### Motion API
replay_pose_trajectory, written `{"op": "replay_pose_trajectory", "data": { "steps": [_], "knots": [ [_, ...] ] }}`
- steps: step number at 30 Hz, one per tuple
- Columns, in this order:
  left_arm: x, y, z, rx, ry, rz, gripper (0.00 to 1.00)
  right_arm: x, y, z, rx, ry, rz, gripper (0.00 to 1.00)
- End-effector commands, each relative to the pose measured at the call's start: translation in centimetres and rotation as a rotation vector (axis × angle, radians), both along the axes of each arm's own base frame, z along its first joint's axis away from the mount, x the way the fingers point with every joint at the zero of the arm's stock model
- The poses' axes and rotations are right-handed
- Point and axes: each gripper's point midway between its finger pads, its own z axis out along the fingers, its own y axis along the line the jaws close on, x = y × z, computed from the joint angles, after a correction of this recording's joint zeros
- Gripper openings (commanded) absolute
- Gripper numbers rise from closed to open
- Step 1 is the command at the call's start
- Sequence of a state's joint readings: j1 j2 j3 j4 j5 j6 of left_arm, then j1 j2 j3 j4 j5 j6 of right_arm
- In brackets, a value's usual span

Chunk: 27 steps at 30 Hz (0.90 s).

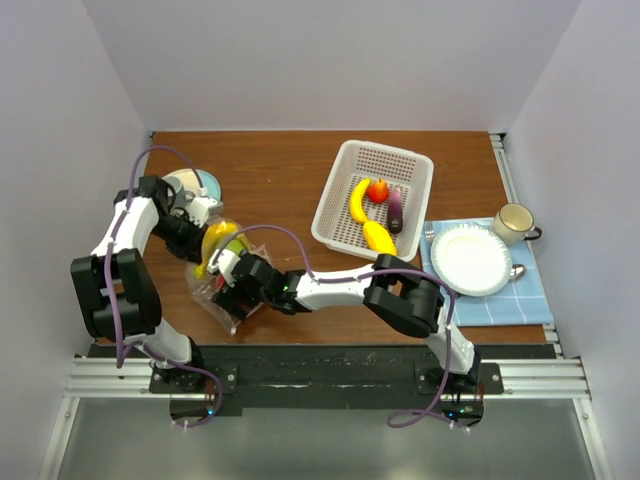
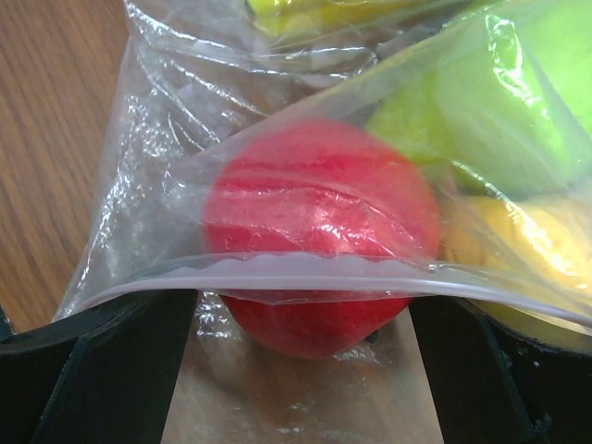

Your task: Open the zip-top bag and remove the fake food

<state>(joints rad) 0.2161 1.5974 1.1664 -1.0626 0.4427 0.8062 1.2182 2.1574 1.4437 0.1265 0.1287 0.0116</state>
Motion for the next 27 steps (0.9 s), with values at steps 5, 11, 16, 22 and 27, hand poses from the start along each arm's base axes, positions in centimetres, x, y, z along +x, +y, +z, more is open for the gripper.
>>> {"op": "replay_pose_trajectory", "data": {
  "steps": [5,11,16,22,27],
  "knots": [
    [-1.1,-2.5,-0.3,-0.081,0.030,-0.048,0.00,-0.3,2.1,3.3,0.102,0.006,0.031,0.89],
    [-1.0,-1.7,-0.4,-0.036,0.017,-0.038,0.00,-0.2,-0.3,6.4,0.121,-0.035,0.003,0.58],
    [2.4,0.6,3.9,0.046,-0.109,0.000,0.00,-0.7,-6.2,6.8,0.058,-0.069,-0.070,0.57],
    [4.2,1.6,7.0,0.091,-0.178,0.013,0.00,-1.0,-12.5,9.4,0.043,-0.122,-0.169,0.57],
    [3.6,0.7,7.6,0.061,-0.174,-0.002,0.00,2.8,-17.3,12.1,0.041,-0.208,-0.352,0.55]
  ]
}}
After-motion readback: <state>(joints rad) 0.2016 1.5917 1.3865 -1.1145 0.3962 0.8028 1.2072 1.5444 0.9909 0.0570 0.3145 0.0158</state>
